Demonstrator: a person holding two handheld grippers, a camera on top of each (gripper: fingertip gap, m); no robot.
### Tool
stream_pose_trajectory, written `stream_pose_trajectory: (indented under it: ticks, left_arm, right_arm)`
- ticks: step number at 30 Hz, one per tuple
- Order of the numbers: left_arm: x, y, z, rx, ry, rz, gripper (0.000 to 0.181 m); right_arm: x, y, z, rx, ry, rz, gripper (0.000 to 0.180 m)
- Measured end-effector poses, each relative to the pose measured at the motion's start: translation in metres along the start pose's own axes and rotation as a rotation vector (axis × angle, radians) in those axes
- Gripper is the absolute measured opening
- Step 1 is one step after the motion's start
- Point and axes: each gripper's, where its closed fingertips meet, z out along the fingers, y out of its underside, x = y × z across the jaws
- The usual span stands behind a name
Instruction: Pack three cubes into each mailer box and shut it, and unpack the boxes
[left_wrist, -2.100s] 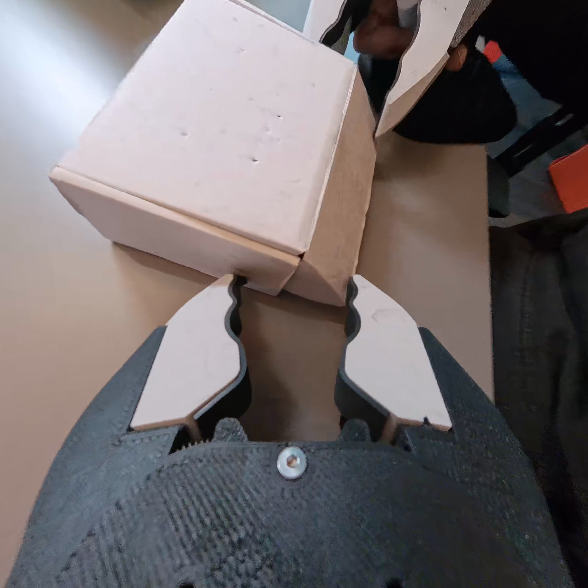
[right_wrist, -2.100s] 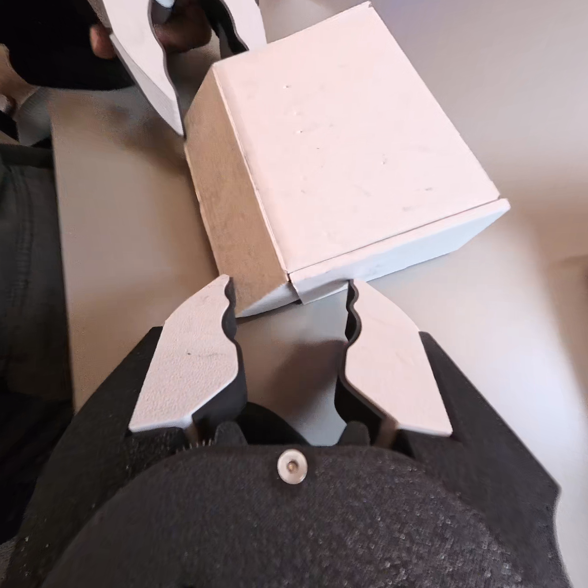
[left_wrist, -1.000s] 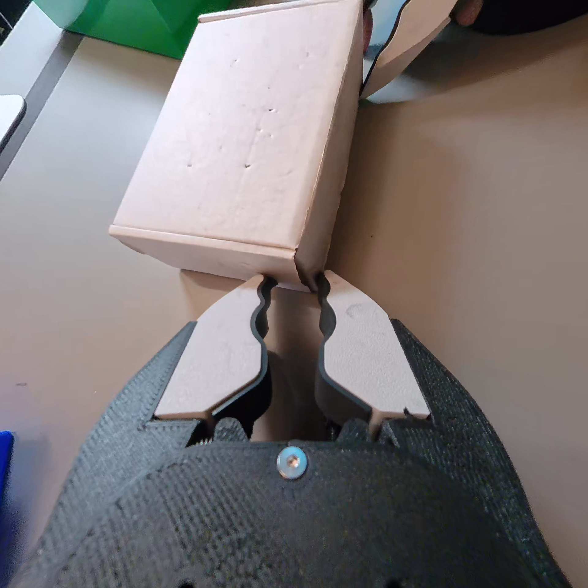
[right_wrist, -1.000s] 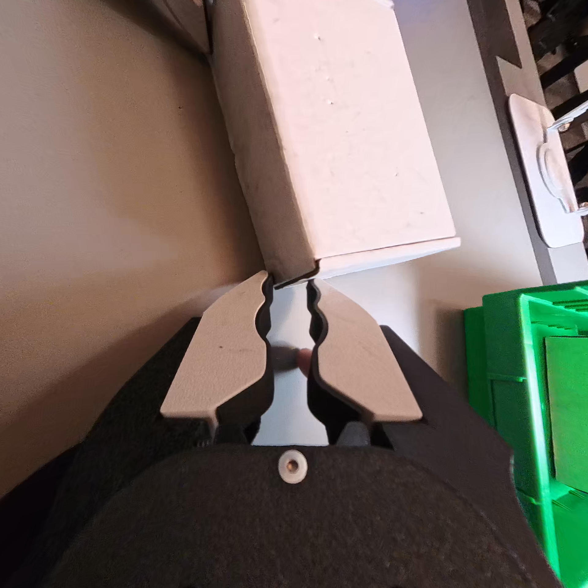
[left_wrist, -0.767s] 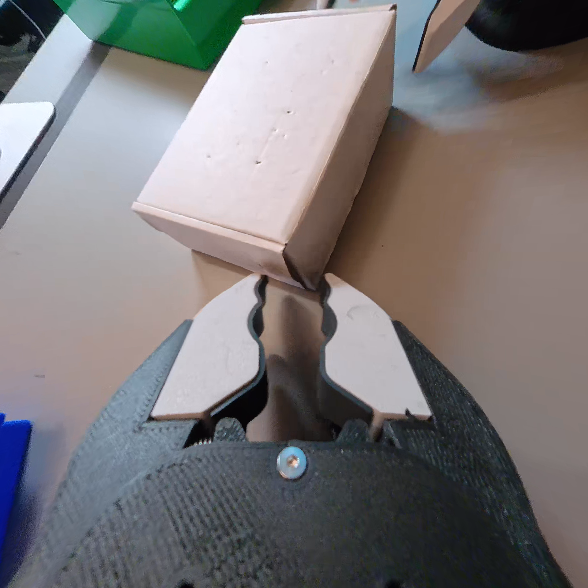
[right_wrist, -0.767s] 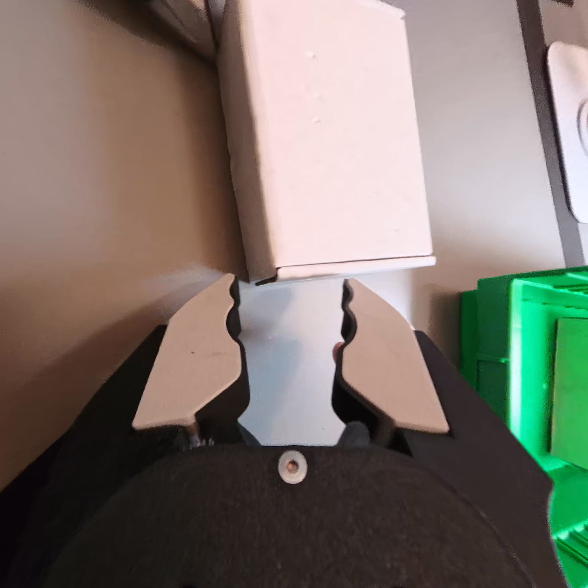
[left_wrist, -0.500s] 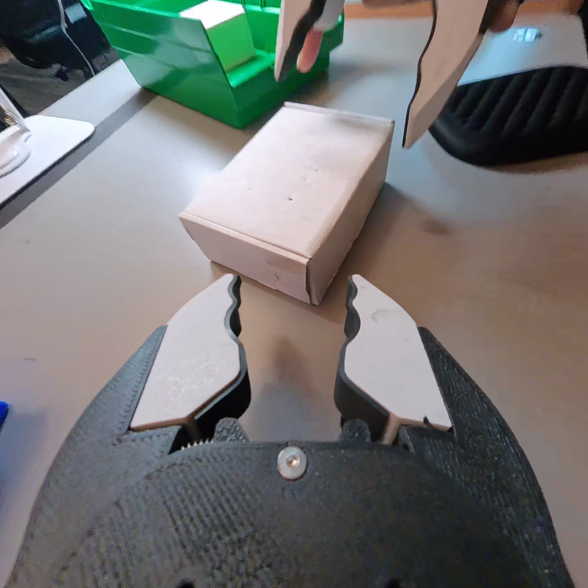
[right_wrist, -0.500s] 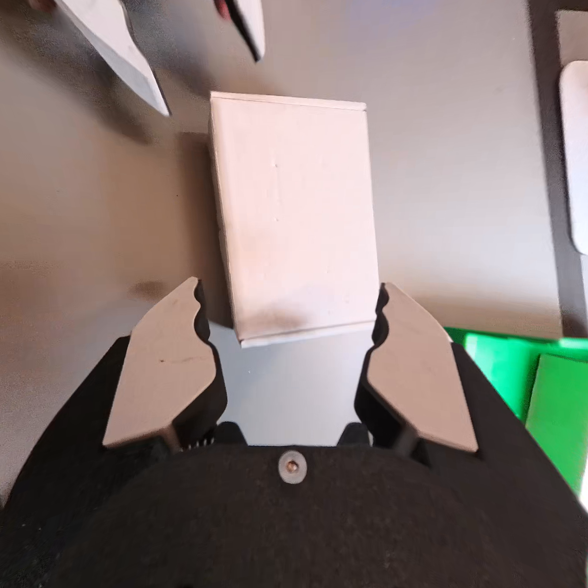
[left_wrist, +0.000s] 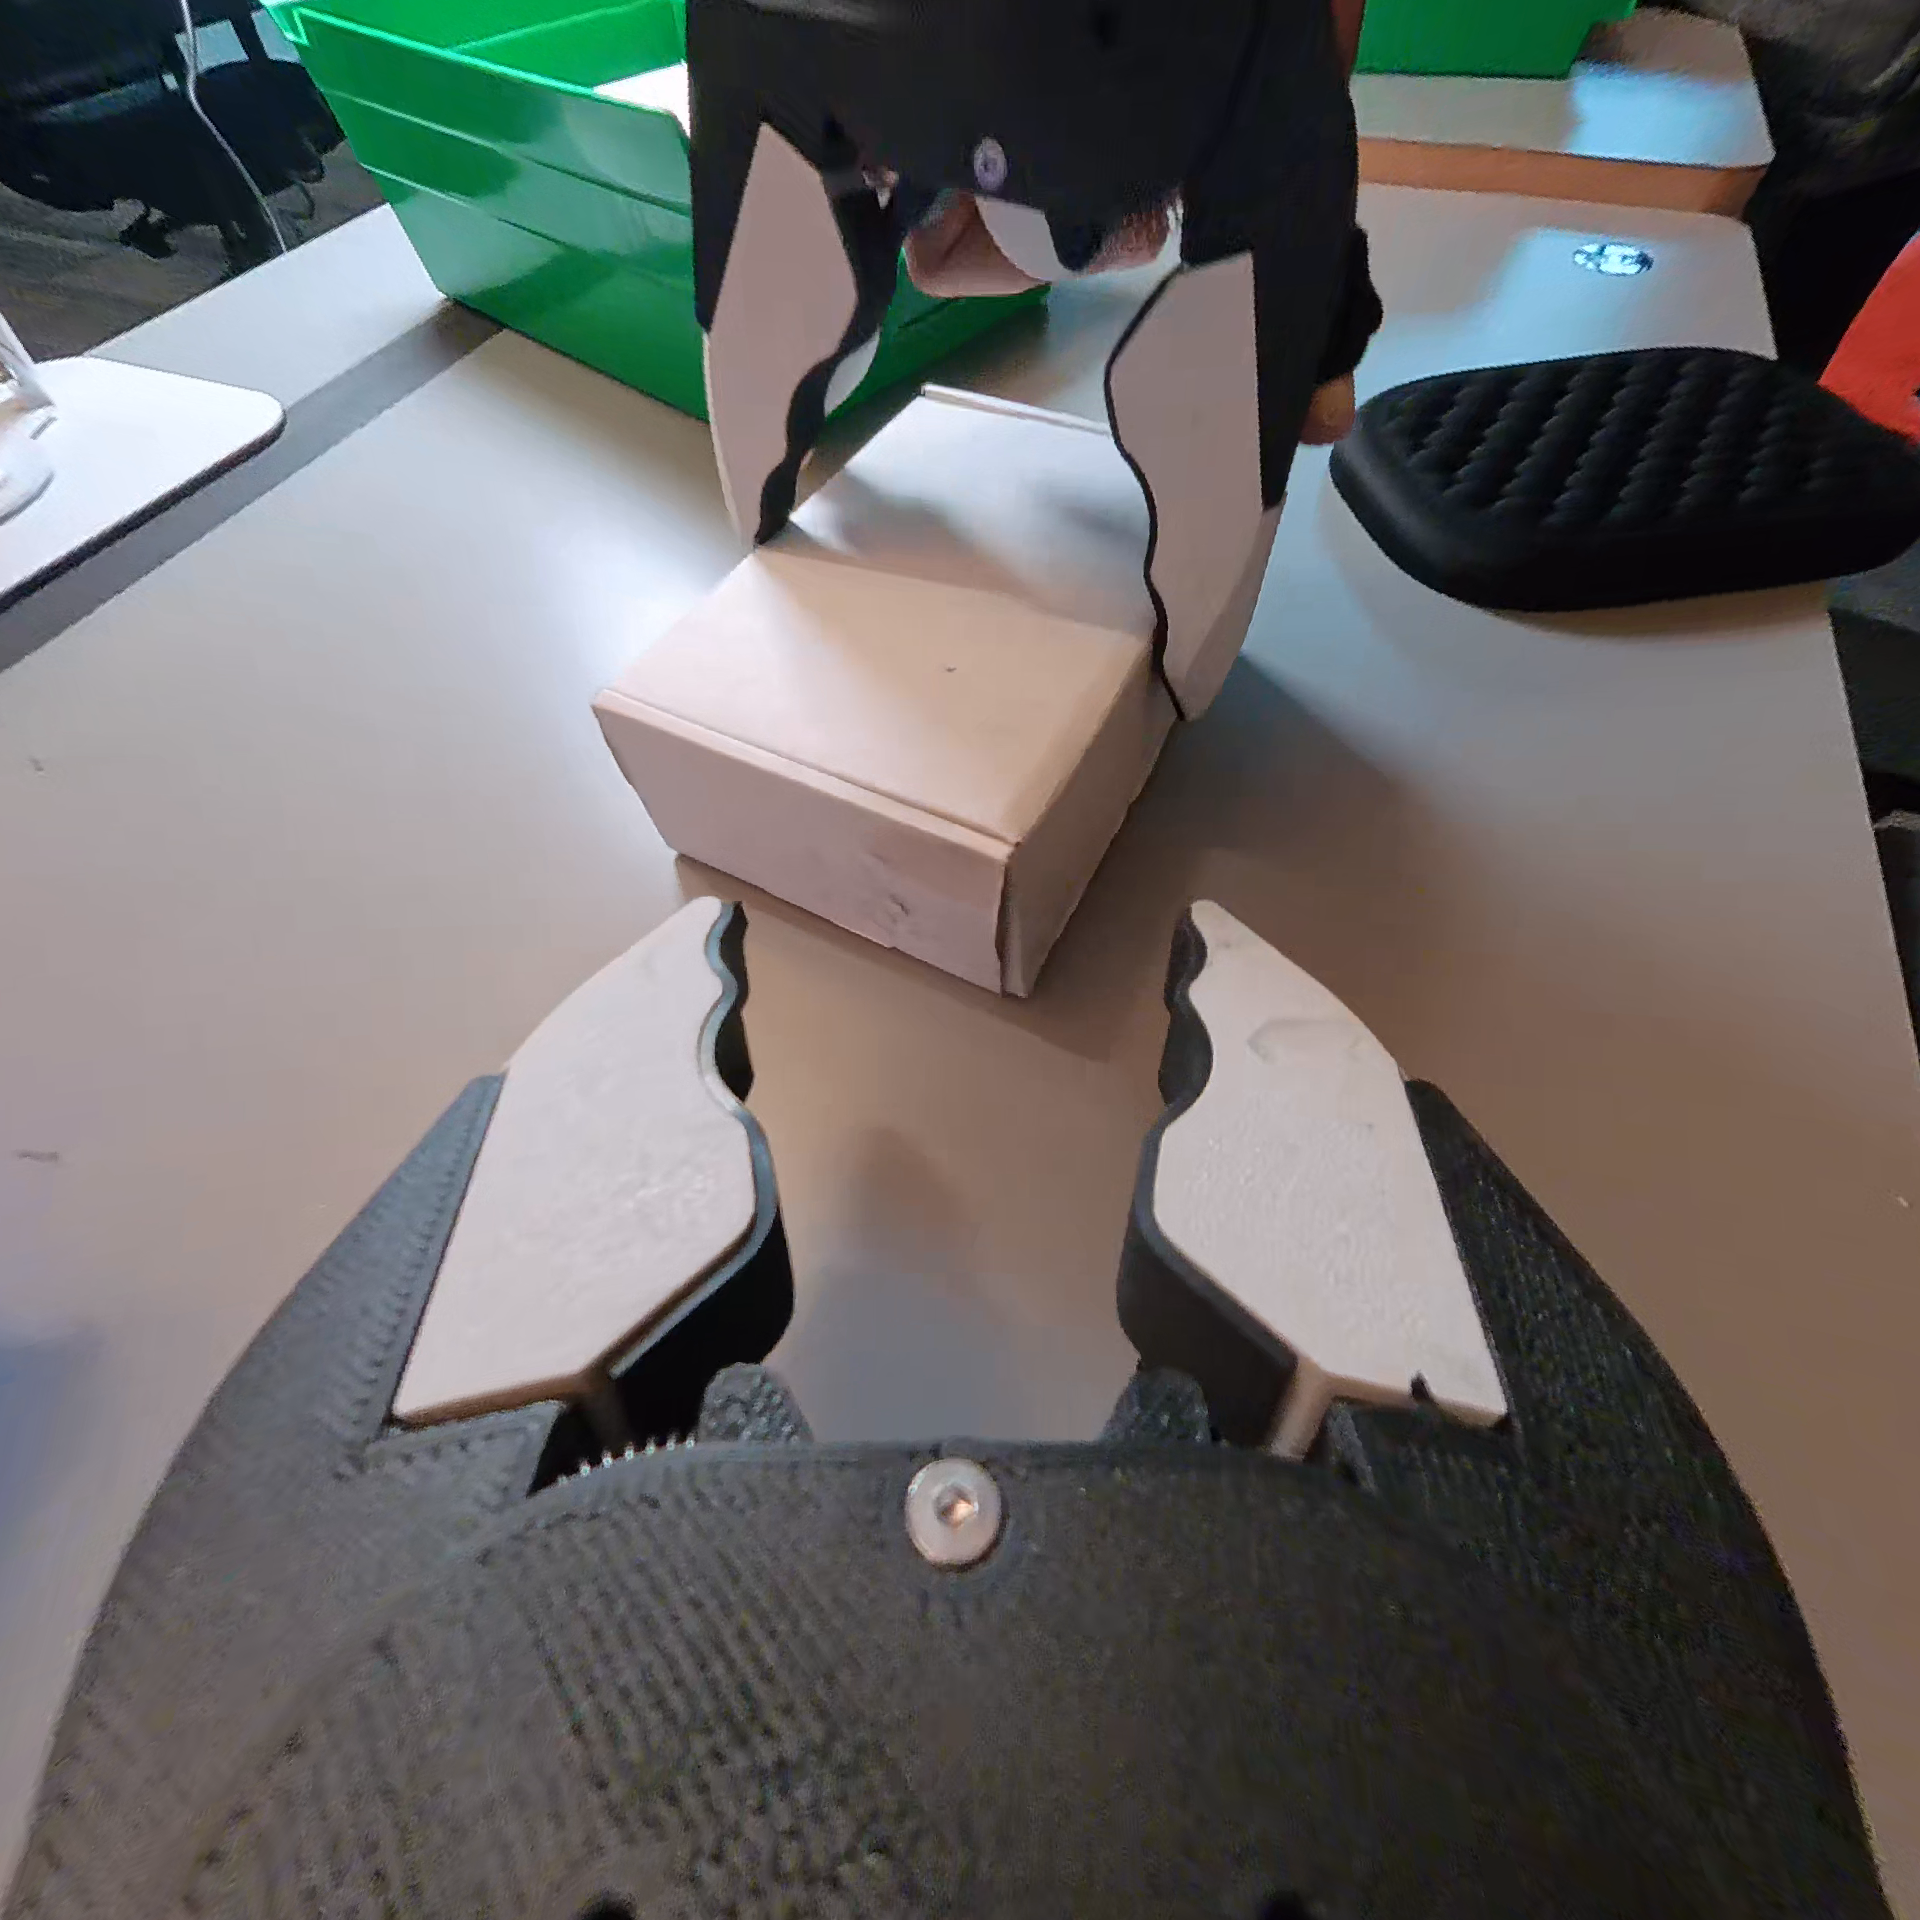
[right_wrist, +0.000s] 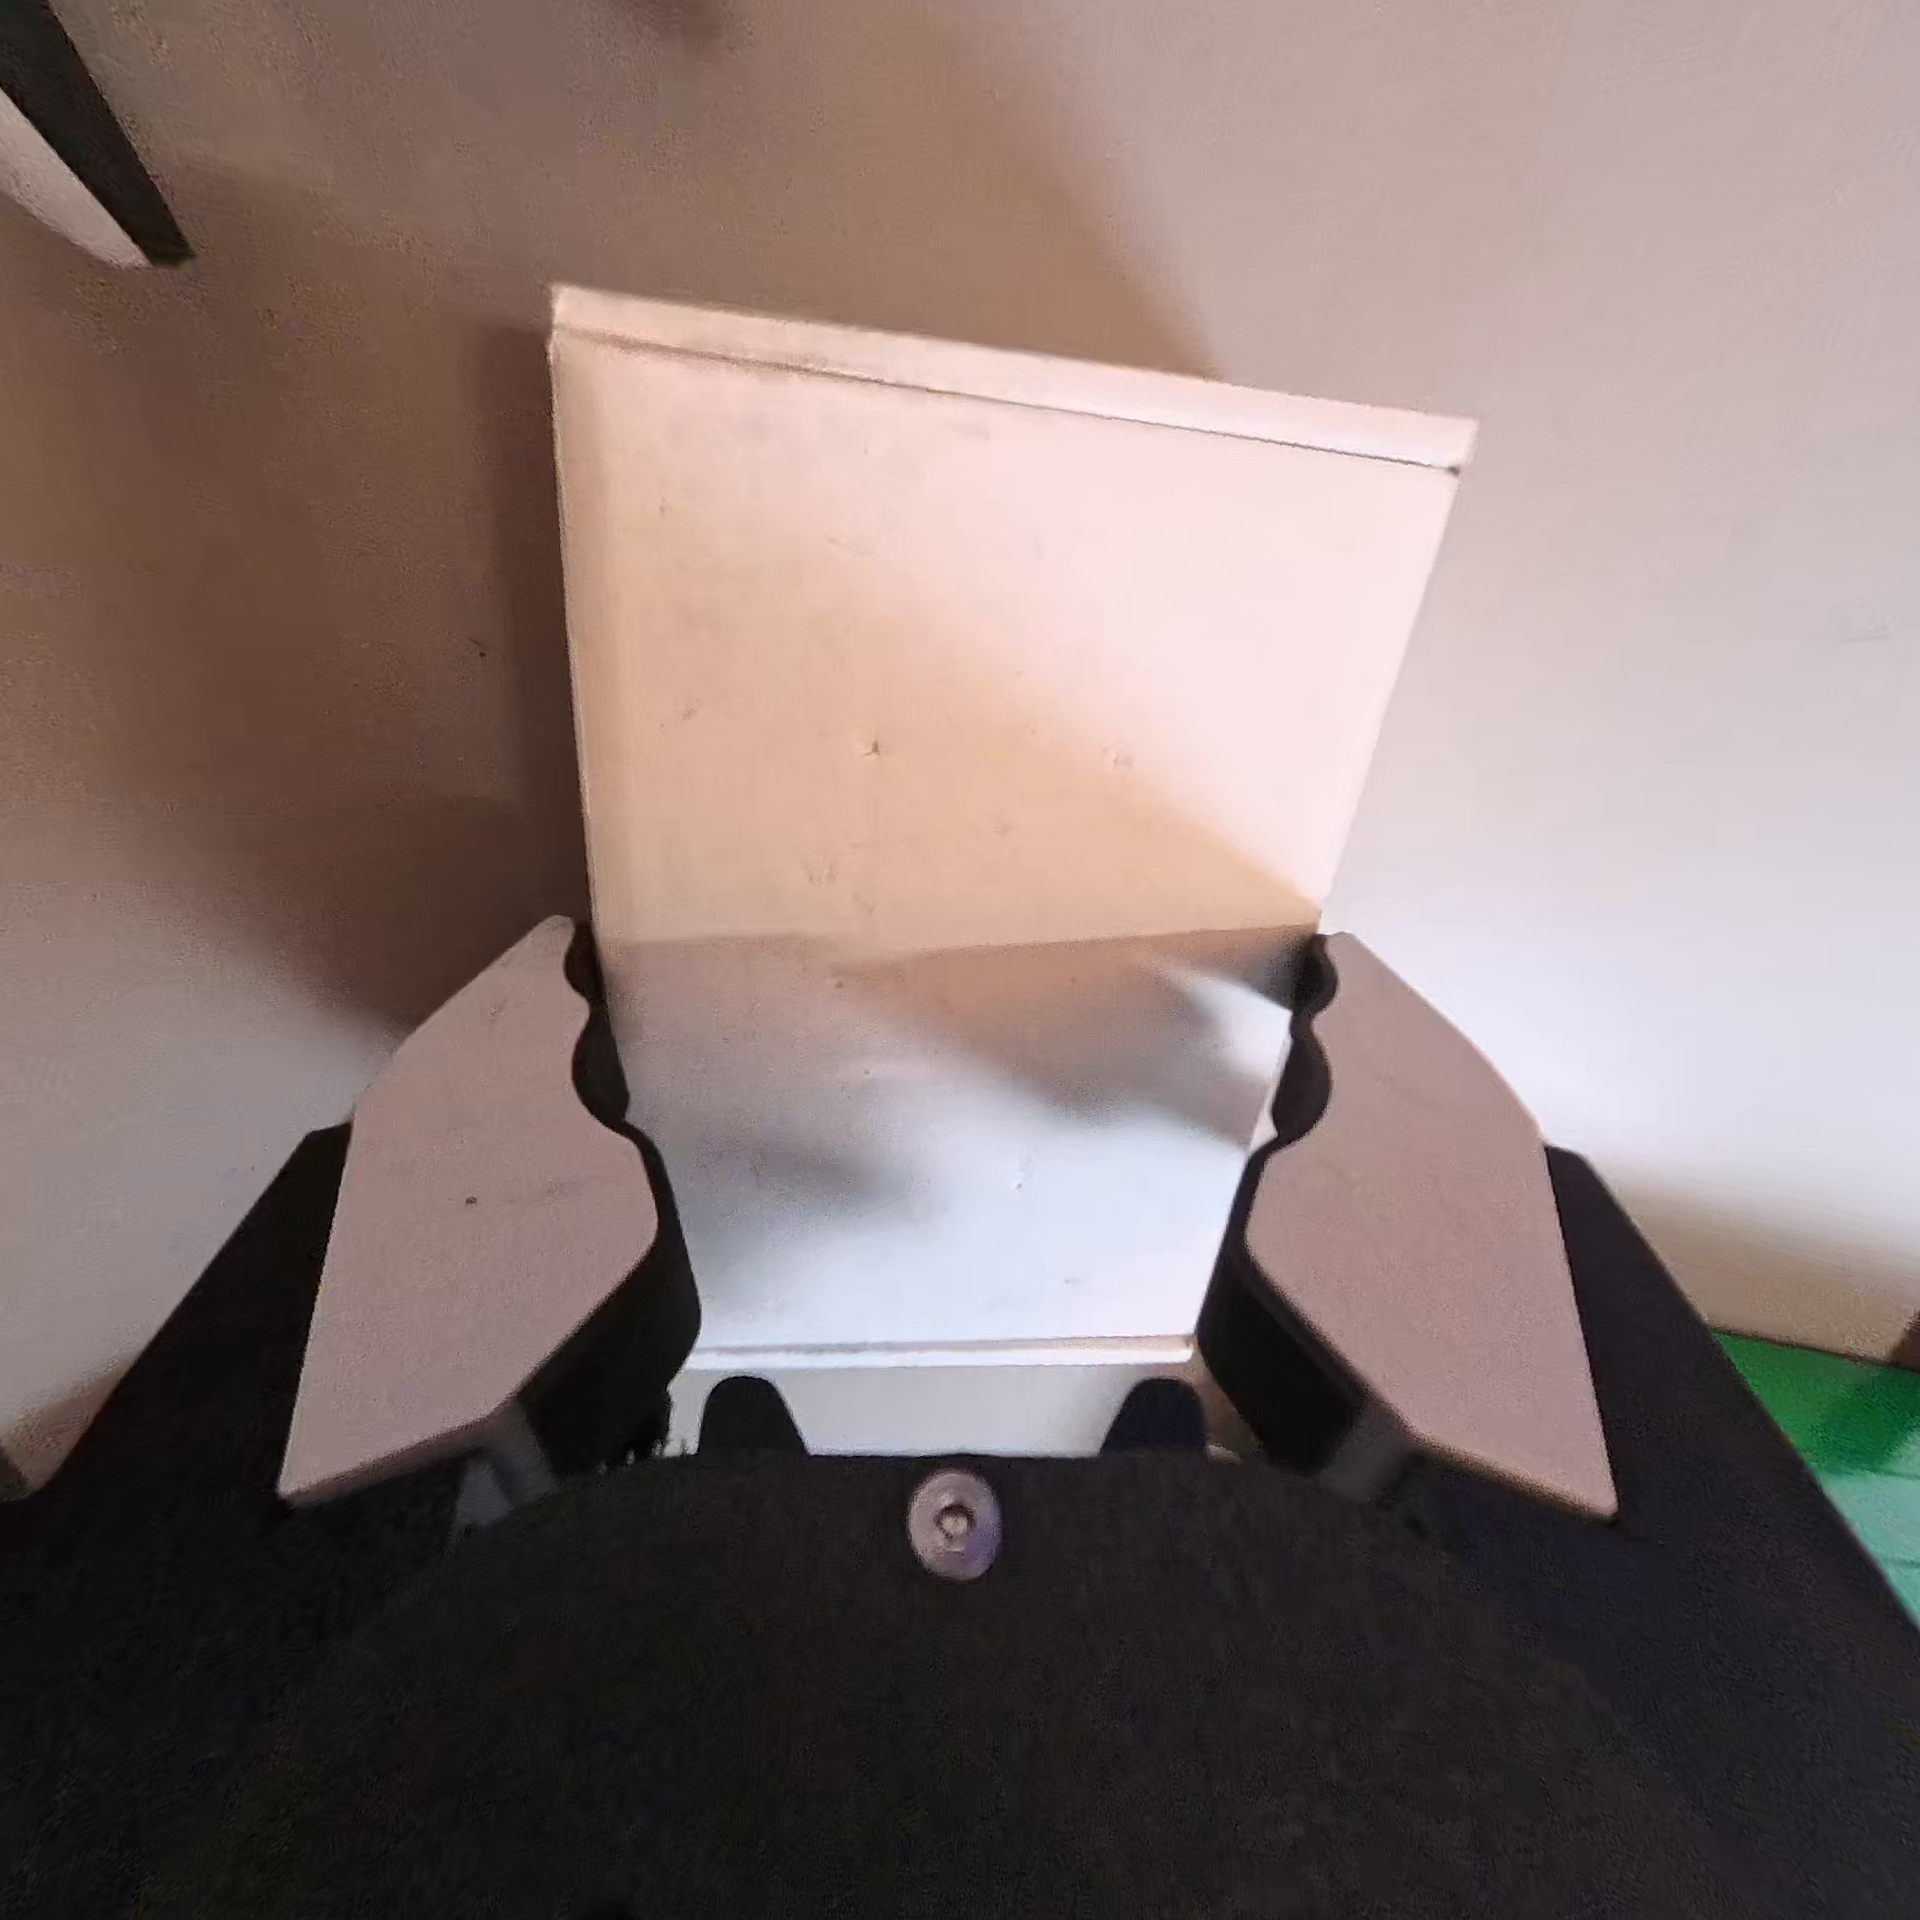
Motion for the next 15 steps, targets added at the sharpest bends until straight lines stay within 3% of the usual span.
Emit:
stream_pose_trajectory:
  ticks: [6,10,15]
  left_arm:
    - [0.000,-0.007,-0.005,0.038,0.023,-0.041,0.078]
    - [-0.001,-0.010,-0.007,0.057,0.029,-0.062,0.079]
    - [-0.002,-0.011,-0.007,0.068,0.023,-0.065,0.078]
  right_arm:
    - [-0.007,0.004,-0.015,0.013,-0.008,-0.049,0.122]
    - [0.011,0.019,-0.063,0.069,0.037,-0.003,0.121]
    - [0.066,0.071,-0.131,0.048,0.184,0.116,0.121]
